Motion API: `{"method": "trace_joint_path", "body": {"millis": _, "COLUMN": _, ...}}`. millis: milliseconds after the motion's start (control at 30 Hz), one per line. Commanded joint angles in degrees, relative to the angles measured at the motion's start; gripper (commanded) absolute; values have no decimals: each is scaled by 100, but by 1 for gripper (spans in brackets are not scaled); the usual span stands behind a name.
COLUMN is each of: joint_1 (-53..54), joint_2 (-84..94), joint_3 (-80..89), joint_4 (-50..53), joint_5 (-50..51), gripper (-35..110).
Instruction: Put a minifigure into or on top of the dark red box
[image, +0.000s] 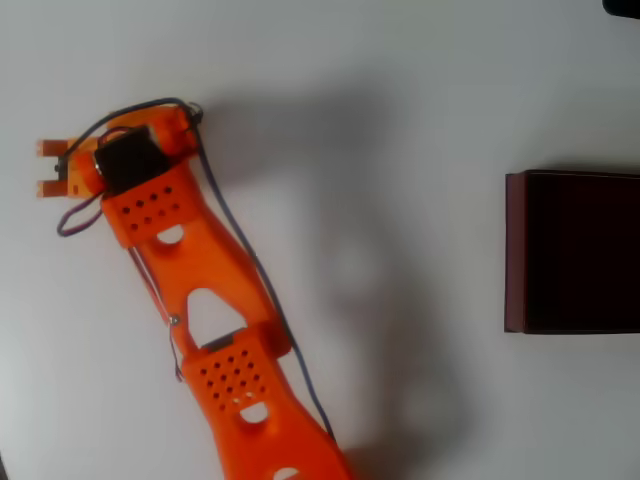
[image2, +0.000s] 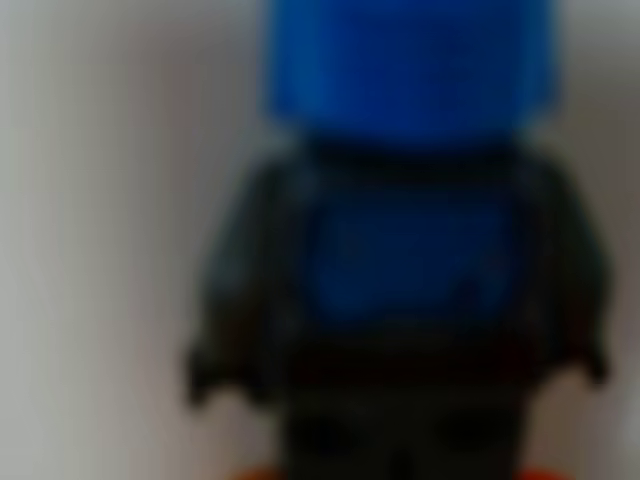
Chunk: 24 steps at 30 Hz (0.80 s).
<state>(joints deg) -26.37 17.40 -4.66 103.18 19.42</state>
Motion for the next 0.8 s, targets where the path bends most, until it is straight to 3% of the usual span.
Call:
{"method": "trace_joint_path", "body": {"millis": 0, "joint_1": -88, "joint_2": 246, "joint_3": -18, "joint_4": 167, "joint_5": 70, "gripper": 0}}
{"method": "trace_joint_path", "body": {"millis": 367, "joint_1": 202, "joint_2": 3788, "joint_3": 3305, "joint_4": 193, "joint_5": 9, "gripper": 0}}
{"method": "trace_joint_path", "body": {"millis": 567, "joint_1": 1099, "joint_2": 6152, "joint_3": 5854, "joint_4": 132, "joint_5": 79, "gripper": 0}}
{"method": "trace_joint_path", "body": {"millis": 767, "joint_1": 2197, "joint_2": 8552, "joint_3": 8385, "joint_4": -580, "joint_5": 246, "gripper": 0}}
